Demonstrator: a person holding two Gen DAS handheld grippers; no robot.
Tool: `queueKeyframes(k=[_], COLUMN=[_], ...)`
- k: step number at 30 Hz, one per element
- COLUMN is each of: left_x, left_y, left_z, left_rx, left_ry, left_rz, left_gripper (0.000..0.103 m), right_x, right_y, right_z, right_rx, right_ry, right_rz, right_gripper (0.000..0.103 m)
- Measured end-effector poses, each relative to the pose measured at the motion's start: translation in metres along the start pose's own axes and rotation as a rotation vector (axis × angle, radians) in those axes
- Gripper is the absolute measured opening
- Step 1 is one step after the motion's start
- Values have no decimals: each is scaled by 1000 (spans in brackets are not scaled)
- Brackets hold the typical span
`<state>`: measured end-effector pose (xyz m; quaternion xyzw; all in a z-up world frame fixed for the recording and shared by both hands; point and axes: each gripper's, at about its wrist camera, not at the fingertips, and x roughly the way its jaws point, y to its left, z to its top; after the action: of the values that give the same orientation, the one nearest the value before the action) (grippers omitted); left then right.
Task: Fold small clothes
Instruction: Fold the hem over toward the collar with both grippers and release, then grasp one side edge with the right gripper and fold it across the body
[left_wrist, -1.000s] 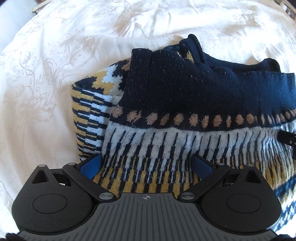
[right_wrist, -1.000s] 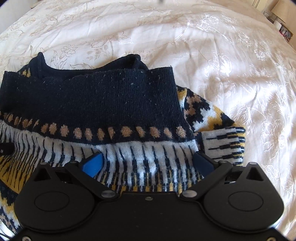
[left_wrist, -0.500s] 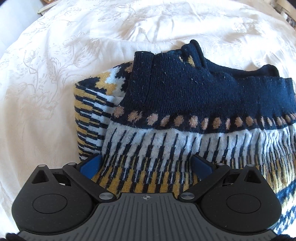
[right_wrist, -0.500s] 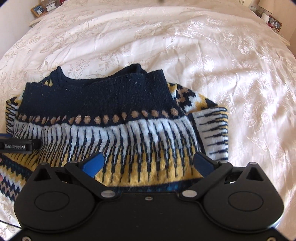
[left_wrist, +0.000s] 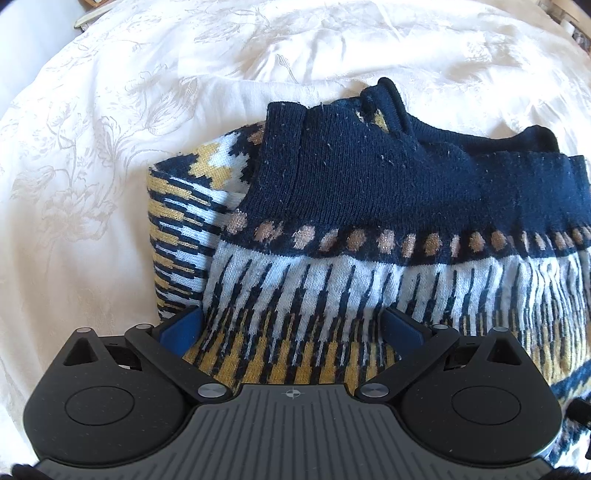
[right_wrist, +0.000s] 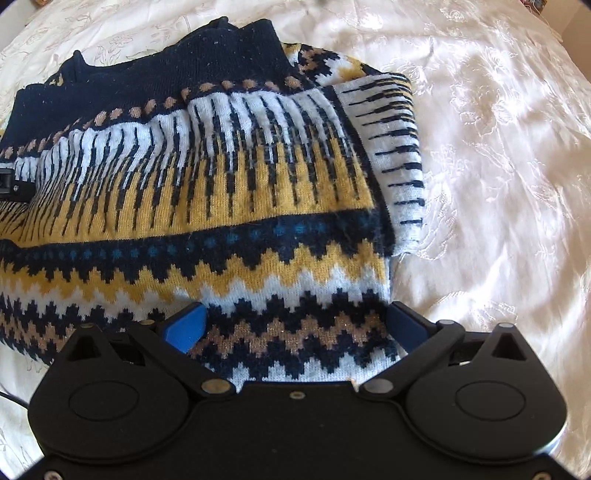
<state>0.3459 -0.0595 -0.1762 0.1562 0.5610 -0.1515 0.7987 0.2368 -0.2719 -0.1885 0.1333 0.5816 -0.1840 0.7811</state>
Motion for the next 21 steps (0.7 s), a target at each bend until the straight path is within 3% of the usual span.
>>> queueKeyframes(k=[7,9,16,21], left_x=[-13,-27,-56,-37], left_y=[-7,-11,-56,-87], left_z=[6,8,12,15], left_rx=[-4,-30,-19,25], left_ry=[49,33,-20,-16], left_rz=[23,-1,-58,2], left_gripper=[101,101,101,101], right_x=[1,0,-26,-36], right_y=[-13,-22,-82,-125], right_z=[-3,-4,-8,2], right_rx=[0,0,37,70], right_ry=[-9,-10,-65,-111], right_rz=[63,82,194,249], right_gripper=[103,102,102,102])
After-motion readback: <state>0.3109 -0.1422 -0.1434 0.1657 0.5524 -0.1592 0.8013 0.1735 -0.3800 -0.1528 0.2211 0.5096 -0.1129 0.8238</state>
